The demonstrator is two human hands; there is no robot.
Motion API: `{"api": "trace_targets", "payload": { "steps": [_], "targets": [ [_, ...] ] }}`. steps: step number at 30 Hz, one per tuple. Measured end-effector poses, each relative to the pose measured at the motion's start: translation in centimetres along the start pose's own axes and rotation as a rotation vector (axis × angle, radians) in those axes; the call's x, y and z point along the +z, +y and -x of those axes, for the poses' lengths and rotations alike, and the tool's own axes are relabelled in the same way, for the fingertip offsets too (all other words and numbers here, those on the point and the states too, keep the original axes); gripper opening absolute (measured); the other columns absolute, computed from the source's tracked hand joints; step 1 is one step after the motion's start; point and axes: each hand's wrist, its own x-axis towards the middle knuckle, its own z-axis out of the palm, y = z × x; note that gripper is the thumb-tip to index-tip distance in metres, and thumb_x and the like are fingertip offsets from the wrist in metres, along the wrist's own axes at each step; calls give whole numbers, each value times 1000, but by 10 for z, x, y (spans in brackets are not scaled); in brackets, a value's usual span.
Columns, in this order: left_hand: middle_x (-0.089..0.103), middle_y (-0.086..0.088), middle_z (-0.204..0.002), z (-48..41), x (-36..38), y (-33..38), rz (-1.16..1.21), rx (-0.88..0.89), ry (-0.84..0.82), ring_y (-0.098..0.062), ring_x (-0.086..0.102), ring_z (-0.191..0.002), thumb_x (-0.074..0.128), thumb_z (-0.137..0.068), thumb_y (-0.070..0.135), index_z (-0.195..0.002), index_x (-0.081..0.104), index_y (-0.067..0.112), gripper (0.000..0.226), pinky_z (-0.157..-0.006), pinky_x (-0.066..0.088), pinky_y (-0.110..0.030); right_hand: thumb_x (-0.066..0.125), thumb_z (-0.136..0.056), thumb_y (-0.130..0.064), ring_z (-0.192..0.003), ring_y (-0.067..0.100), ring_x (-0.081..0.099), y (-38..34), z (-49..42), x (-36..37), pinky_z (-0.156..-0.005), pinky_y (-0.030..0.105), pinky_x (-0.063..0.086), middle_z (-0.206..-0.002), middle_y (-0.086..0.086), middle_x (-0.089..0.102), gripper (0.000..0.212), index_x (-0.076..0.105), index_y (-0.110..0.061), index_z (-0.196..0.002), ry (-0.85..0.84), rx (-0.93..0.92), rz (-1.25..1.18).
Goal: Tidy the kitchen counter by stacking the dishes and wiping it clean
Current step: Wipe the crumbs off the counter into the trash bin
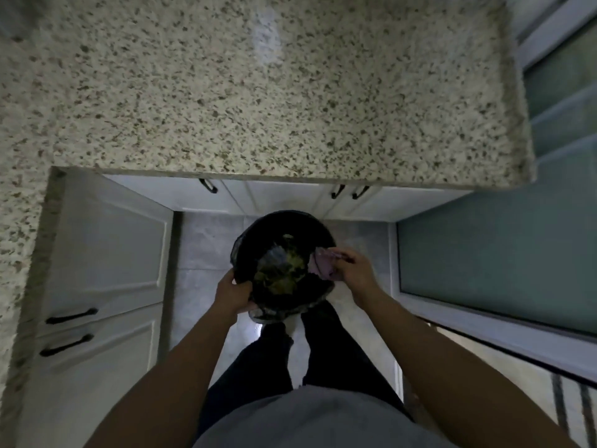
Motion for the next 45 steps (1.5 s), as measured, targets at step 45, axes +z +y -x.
{"api": "trace_targets", "payload": {
  "steps": [45],
  "targets": [
    [53, -14, -145, -319, 354, -249, -216, -130, -162, -48, 60, -119, 54, -93, -8, -143, 50, 38, 67, -69, 64, -52, 59, -100, -1, -97, 24, 68, 288, -251, -252, -87, 42, 54, -114, 14, 72, 25, 75, -19, -103, 454, 110, -469]
  ]
}}
